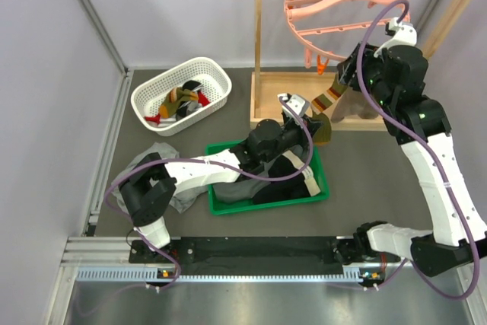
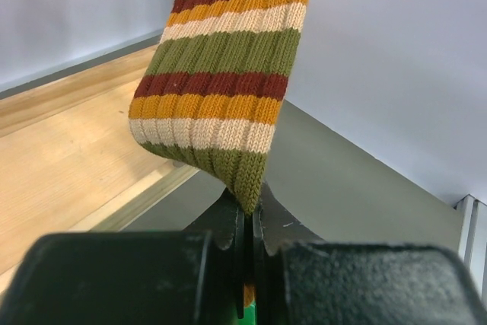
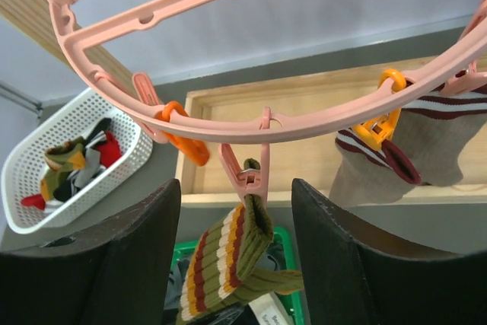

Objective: Remove the socks clipped to the hanger

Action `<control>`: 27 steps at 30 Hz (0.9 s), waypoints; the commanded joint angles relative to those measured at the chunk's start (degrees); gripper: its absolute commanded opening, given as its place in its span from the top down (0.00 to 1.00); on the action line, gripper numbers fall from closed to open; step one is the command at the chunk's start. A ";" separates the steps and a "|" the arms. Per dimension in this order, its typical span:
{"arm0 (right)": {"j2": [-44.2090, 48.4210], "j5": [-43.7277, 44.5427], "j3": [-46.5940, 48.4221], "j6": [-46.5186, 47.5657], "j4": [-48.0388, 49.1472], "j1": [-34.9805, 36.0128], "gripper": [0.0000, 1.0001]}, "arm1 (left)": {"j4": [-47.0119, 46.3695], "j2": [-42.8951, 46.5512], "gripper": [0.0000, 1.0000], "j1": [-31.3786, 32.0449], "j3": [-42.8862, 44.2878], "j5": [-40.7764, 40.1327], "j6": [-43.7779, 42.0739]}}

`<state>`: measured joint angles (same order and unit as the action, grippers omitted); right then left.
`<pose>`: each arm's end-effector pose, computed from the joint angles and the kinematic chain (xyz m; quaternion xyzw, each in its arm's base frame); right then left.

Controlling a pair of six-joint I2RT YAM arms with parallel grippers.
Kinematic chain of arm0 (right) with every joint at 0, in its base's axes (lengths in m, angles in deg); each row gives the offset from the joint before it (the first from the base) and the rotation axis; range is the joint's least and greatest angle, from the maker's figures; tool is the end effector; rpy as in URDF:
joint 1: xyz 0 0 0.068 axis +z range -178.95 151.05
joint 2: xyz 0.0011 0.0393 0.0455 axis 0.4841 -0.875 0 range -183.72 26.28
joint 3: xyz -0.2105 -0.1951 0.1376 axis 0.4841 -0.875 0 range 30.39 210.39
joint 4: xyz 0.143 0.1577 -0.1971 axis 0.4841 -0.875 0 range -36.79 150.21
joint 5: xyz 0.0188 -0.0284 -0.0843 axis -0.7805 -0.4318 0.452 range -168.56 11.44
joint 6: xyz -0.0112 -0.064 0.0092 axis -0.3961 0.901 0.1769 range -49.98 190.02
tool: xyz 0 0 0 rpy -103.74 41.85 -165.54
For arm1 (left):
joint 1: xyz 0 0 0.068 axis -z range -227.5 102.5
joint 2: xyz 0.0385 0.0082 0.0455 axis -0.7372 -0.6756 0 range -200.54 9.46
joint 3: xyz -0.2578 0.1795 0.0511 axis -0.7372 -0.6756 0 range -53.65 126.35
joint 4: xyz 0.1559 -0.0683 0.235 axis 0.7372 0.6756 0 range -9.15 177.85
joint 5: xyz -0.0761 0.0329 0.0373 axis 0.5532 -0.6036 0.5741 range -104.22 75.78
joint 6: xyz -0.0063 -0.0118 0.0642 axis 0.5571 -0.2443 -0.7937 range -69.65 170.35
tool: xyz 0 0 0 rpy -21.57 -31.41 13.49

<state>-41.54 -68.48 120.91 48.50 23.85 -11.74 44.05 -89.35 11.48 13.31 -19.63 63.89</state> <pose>0.2461 0.0666 0.5334 0.0837 0.7805 0.1390 0.6037 0.2403 -0.3900 0.3370 0.2286 0.6363 -0.4096 0.6124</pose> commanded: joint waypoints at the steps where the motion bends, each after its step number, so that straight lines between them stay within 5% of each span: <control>1: -1.00 -0.07 0.44 3.15 4.11 1.24 0.41 | -2.23 3.53 1.00 0.52 0.54 -0.13 -0.62; 27: -4.43 2.92 0.09 6.14 7.18 1.95 0.50 | -1.88 5.11 1.00 1.66 0.36 -0.74 -1.85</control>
<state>-45.64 -66.31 120.73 53.99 27.85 -10.95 44.47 -87.12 12.69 13.31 -19.87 62.73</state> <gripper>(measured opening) 0.502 0.031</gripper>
